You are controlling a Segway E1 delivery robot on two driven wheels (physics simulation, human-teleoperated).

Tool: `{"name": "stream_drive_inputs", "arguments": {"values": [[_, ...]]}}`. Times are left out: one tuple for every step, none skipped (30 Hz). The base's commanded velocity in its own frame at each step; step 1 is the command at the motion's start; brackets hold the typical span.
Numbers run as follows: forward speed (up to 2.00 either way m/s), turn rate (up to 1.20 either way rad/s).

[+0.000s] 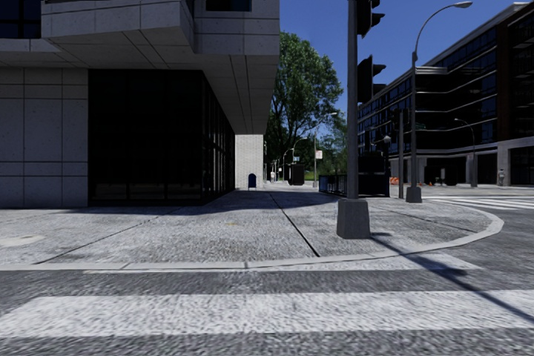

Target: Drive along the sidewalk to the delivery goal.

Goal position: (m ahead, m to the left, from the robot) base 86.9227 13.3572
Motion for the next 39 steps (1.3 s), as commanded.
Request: {"name": "stream_drive_inputs", "arguments": {"values": [[2.00,0.00],[2.00,0.00],[2.00,0.00],[2.00,0.00],[2.00,0.00],[2.00,0.00],[2.00,0.00],[2.00,0.00],[2.00,0.00],[2.00,0.00],[2.00,0.00],[2.00,0.00],[2.00,0.00],[2.00,0.00],[2.00,0.00],[2.00,0.00],[2.00,0.00],[2.00,0.00],[2.00,0.00],[2.00,0.00],[2.00,0.00],[2.00,0.00],[2.00,0.00],[2.00,0.00],[2.00,0.00],[2.00,0.00],[2.00,0.00],[2.00,0.00],[1.99,0.00],[1.81,0.00],[1.81,0.00],[1.59,0.00],[1.44,0.00],[1.38,0.00],[1.36,0.00],[1.36,0.00],[1.36,0.00],[1.36,0.00],[1.36,0.00]]}}
